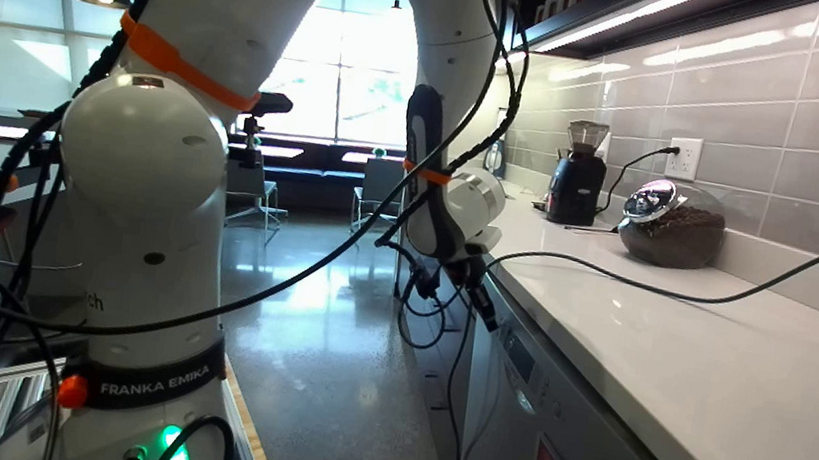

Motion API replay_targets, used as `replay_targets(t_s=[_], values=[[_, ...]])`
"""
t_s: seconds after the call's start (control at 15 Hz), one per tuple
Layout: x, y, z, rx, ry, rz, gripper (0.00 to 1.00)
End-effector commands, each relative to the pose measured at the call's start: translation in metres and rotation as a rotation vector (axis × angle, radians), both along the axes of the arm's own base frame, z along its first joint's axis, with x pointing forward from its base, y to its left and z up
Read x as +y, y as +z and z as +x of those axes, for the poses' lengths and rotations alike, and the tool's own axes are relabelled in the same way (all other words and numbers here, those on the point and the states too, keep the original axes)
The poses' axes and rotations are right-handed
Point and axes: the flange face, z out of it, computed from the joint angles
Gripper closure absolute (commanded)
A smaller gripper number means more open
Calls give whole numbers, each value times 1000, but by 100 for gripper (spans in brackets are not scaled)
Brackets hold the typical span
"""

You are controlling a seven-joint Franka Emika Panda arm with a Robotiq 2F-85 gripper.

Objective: Press a button on the dishwasher.

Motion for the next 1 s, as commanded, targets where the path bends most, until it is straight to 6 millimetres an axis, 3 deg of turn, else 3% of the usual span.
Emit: replay_targets(t_s=[0.0, 0.93], values=[[-2, -1, 1, -7, -5, -13, 100], [-5, 3, 5, -52, -56, 17, 100]])
